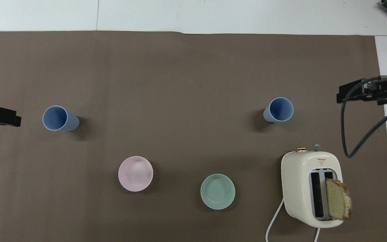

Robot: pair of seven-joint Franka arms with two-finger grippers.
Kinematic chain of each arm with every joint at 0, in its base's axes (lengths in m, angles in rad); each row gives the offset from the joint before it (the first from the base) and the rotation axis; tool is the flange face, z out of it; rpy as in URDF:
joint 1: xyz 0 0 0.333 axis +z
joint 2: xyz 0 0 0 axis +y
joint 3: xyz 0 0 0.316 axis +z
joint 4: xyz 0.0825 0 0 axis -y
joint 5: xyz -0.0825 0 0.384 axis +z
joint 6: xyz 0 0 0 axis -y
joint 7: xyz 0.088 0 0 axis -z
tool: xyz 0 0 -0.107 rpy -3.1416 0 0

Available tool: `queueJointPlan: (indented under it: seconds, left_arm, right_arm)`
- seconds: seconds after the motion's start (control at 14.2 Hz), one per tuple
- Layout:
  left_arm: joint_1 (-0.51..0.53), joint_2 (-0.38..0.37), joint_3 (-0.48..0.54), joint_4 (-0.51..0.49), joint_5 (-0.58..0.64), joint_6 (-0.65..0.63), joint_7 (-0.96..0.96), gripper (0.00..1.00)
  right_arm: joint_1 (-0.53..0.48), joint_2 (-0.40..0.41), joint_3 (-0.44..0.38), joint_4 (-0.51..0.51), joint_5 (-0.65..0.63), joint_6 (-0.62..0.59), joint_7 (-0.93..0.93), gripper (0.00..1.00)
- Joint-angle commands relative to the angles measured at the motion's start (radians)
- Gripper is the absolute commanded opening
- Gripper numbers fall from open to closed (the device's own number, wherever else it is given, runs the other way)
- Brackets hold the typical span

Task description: Stack blue cups with both arms

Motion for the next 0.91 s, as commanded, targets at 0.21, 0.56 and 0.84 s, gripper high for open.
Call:
queueJointPlan:
  seconds: [0.21,0.56,0.84]
  left_arm:
    - [0.039,-0.017,-0.001,-0.073,0.008,0.057,0.001,1.00]
    - [0.073,0.009,-0.001,-0.205,0.008,0.236,-0.005,1.00]
    - [0.107,0.070,-0.001,-0.297,0.008,0.389,-0.007,1.00]
  right_arm:
    - [-0.014,-0.018,0.004,-0.022,0.021,0.004,-0.021,1.00]
    - [-0.014,-0.018,0.004,-0.022,0.021,0.004,-0.021,1.00]
    - [-0.014,-0.018,0.004,-0.022,0.021,0.004,-0.021,1.00]
